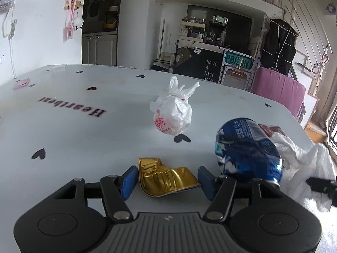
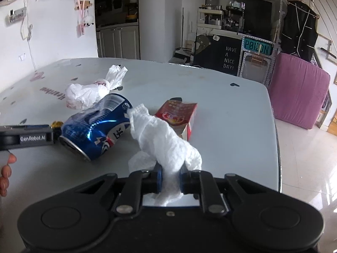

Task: Collect trash
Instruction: 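Close the left gripper on the gold wrapper while the right gripper grips the white tissue, then carry the gold wrapper and white tissue with both tools over the yellow wastebasket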

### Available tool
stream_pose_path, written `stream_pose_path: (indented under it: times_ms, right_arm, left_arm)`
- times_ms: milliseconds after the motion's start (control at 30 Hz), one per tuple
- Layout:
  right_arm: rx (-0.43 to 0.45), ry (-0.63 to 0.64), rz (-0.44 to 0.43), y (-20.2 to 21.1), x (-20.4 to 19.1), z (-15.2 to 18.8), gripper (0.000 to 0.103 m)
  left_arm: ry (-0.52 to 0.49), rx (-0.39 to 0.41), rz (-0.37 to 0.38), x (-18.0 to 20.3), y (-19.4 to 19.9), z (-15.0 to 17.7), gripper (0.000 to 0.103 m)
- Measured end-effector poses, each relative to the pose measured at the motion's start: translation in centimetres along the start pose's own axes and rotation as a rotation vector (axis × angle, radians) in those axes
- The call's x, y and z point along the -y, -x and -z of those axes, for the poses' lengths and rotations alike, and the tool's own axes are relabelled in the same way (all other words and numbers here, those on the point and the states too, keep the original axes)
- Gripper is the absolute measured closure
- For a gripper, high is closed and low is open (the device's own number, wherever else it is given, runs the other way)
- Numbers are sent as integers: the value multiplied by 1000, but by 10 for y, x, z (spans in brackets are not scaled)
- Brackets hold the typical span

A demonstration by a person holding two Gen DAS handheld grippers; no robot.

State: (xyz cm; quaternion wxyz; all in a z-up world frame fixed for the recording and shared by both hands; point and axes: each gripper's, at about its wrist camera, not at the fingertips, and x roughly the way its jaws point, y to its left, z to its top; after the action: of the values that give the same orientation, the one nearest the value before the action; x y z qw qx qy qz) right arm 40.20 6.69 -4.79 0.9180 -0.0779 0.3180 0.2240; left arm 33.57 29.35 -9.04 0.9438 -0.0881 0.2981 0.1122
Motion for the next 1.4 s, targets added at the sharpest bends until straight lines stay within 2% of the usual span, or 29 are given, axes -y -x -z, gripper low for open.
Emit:
stream_pose_path:
  times_ms: [300,567,900,1400]
  right_arm:
    - [39,-37,13,33,8,3,88]
    - [48,-59,-39,65,12,11,89]
    - [63,-112,-42,109,23,25,89]
    - [103,-130,-25,172,43,53,89]
  left_arm:
    - [5,16,-12,5,42,12,41]
    - [21,21,2,14,80,24,41]
    - [-18,39,17,46,128,31,42]
    - [-71,79,80,103,182,40,42]
